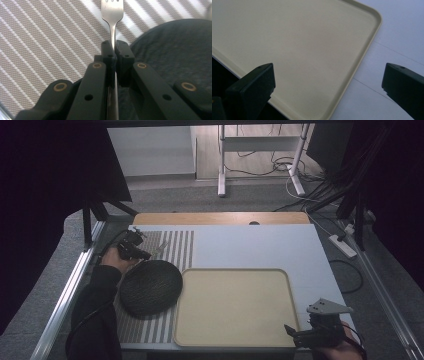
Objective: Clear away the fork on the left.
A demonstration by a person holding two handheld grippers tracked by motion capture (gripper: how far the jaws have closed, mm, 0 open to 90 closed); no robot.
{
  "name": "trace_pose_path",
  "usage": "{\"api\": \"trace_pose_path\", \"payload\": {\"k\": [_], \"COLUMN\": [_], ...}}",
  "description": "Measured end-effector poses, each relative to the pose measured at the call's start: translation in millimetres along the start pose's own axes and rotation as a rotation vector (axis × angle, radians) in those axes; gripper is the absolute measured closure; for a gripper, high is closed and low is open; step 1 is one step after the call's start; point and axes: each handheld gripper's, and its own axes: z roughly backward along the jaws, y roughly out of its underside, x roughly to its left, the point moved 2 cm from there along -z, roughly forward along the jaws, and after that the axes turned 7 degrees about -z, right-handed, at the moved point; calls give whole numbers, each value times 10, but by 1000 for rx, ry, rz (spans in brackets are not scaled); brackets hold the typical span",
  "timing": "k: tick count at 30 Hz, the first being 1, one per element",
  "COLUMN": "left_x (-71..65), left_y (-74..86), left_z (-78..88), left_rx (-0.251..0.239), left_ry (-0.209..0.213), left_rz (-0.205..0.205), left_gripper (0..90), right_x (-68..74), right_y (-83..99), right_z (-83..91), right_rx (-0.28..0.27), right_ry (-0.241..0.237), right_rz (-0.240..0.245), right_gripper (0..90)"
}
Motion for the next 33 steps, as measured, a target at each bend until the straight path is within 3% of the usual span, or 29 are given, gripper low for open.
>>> {"api": "trace_pose_path", "payload": {"k": [14, 23, 33], "left_x": [-455, -751, -1072], "left_y": [56, 119, 177], "left_z": [23, 144, 200], "left_rx": [-23, -74, -106], "left_ry": [43, 64, 86], "left_rz": [-18, 6, -3], "left_gripper": [857, 857, 857], "right_x": [5, -2, -11], "right_y": [0, 1, -2], "right_z": [7, 16, 18], "right_rx": [-3, -14, -20], "right_ry": [1, -4, -2], "right_rz": [8, 0, -9], "right_gripper": [0, 0, 0]}}
